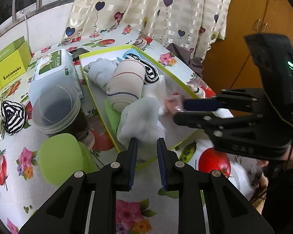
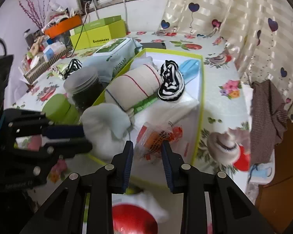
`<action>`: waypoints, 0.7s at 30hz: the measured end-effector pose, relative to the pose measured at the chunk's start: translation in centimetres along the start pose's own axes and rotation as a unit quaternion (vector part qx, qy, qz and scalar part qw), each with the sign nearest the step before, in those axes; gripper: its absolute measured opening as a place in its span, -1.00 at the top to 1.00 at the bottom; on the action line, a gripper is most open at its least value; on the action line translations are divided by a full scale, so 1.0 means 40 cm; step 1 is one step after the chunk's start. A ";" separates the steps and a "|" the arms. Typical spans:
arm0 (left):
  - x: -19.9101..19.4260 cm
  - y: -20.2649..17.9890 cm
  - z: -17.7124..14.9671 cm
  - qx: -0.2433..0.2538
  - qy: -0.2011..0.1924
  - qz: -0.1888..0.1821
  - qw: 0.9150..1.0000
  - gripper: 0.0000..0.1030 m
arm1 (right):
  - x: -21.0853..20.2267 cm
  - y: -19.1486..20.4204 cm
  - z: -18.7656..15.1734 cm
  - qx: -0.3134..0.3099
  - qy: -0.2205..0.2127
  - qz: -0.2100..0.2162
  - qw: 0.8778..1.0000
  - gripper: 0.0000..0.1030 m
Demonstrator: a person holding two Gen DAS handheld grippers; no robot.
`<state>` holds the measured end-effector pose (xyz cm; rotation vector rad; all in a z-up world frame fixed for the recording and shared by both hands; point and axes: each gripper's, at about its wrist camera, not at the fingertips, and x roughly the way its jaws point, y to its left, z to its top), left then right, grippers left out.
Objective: Organize soft objects
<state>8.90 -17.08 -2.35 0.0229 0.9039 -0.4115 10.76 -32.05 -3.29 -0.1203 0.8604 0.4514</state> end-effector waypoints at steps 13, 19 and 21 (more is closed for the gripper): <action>0.012 0.006 0.003 -0.006 0.003 -0.008 1.000 0.58 | 0.091 -0.046 0.112 0.028 -0.005 -0.021 0.999 0.48; 0.018 0.010 0.005 -0.010 0.006 -0.014 1.000 0.58 | 0.112 -0.076 0.143 0.052 -0.012 -0.014 0.999 0.48; 0.020 0.013 0.007 -0.013 0.007 -0.017 1.000 0.58 | 0.100 -0.072 0.140 0.053 -0.014 -0.015 0.998 0.41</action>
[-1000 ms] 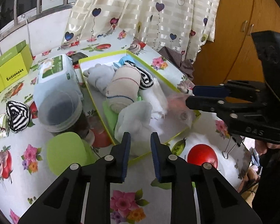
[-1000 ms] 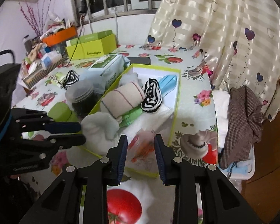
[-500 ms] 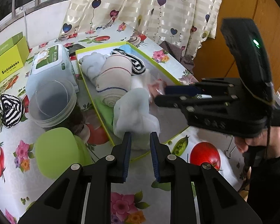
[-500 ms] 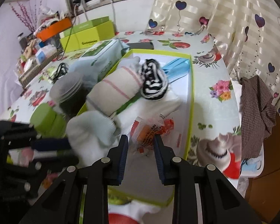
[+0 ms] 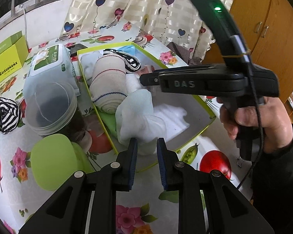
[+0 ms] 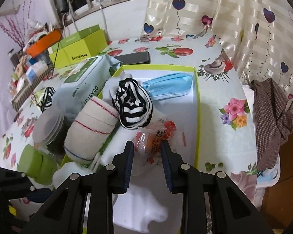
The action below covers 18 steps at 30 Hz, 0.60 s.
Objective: Organize soft objects
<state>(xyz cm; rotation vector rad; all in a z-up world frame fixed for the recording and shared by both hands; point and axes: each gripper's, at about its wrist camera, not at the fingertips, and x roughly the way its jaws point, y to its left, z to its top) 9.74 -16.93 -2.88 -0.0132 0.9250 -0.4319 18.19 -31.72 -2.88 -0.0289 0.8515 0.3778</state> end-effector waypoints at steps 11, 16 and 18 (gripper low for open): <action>-0.033 0.002 -0.017 -0.008 -0.012 -0.008 1.000 0.58 | -0.096 0.074 -0.066 -0.037 -0.002 0.024 0.999 0.13; -0.038 -0.002 -0.025 -0.007 -0.011 -0.014 1.000 0.58 | -0.049 0.119 -0.075 -0.073 0.038 0.047 0.995 0.13; -0.038 0.001 -0.024 -0.009 -0.010 -0.016 1.000 0.58 | -0.031 0.115 -0.067 -0.068 0.040 0.043 0.996 0.12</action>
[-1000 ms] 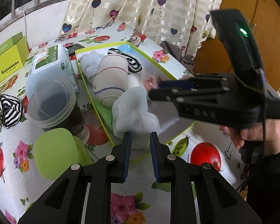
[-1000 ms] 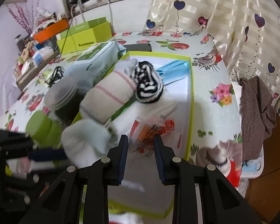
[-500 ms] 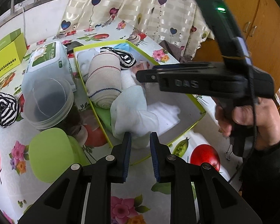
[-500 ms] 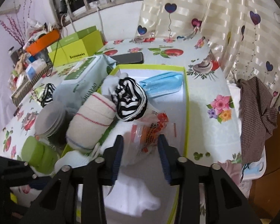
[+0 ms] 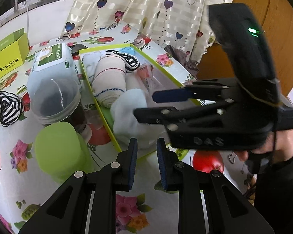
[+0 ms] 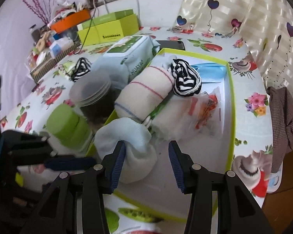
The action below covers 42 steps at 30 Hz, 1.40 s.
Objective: Organize soft objects
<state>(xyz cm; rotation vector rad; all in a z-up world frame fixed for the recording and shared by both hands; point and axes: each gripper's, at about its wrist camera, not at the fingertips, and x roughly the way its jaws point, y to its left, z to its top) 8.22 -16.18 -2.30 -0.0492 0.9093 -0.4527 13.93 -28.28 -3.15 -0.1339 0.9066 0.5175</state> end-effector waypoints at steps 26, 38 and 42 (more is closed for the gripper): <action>-0.051 0.011 0.020 -0.012 -0.035 -0.002 0.999 0.58 | -0.086 -0.031 0.012 0.044 -0.063 -0.060 0.995 0.12; -0.152 0.008 0.017 -0.013 -0.076 0.005 0.997 0.58 | -0.198 0.042 -0.020 0.040 -0.098 -0.089 0.990 0.09; -0.185 0.015 0.012 -0.016 -0.089 0.013 0.996 0.58 | -0.216 0.072 -0.025 0.029 -0.104 -0.088 0.990 0.09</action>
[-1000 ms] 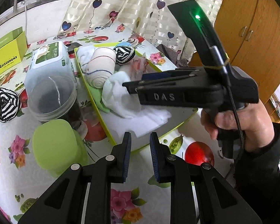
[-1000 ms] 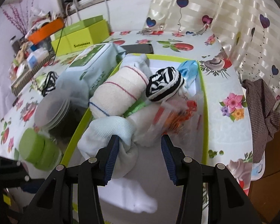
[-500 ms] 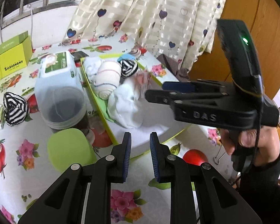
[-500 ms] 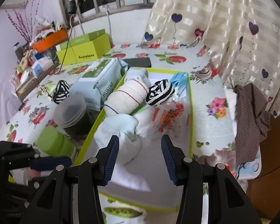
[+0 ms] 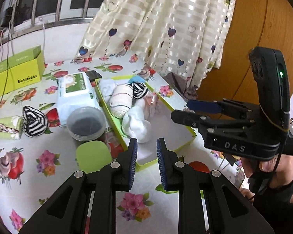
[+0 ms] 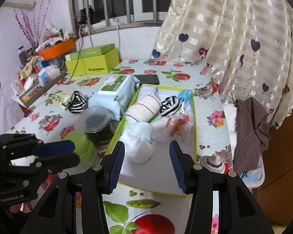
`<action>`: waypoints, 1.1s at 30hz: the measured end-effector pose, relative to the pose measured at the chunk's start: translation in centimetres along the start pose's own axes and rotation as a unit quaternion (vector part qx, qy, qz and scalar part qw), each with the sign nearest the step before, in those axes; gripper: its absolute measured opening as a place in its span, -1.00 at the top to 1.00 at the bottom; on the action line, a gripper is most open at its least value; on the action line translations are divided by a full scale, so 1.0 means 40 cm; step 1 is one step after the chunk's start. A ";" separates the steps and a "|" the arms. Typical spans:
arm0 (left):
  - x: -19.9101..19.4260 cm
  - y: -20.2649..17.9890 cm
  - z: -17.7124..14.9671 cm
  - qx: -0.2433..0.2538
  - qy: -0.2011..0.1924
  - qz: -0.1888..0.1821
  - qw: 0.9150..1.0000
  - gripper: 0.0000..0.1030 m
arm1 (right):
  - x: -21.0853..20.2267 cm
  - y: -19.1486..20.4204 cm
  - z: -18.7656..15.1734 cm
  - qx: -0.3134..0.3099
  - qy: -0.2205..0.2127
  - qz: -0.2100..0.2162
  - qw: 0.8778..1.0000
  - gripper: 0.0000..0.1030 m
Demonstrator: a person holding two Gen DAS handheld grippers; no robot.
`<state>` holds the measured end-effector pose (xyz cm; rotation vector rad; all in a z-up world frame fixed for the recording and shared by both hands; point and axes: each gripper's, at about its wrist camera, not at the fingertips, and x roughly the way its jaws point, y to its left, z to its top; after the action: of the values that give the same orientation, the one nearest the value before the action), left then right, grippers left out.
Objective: Organize soft objects
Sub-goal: 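Move both grippers back to the green towel and striped sock on the table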
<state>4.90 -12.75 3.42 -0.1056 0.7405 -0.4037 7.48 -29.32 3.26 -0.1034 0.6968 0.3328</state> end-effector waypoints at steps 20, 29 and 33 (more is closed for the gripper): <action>-0.091 0.117 -0.013 -0.044 -0.029 0.049 0.997 0.58 | -0.015 0.134 0.032 -0.039 -0.011 0.029 0.999 0.09; -0.118 0.222 -0.033 -0.084 -0.038 0.082 0.992 0.58 | 0.016 0.197 0.053 -0.059 -0.007 0.057 0.997 0.09; -0.124 0.269 -0.045 -0.101 -0.037 0.094 0.990 0.58 | 0.032 0.216 0.060 -0.063 -0.004 0.065 0.996 0.09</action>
<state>3.83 -0.85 2.70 -0.2383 0.7104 -0.1425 6.97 -20.34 4.41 -0.1775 0.6764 0.5022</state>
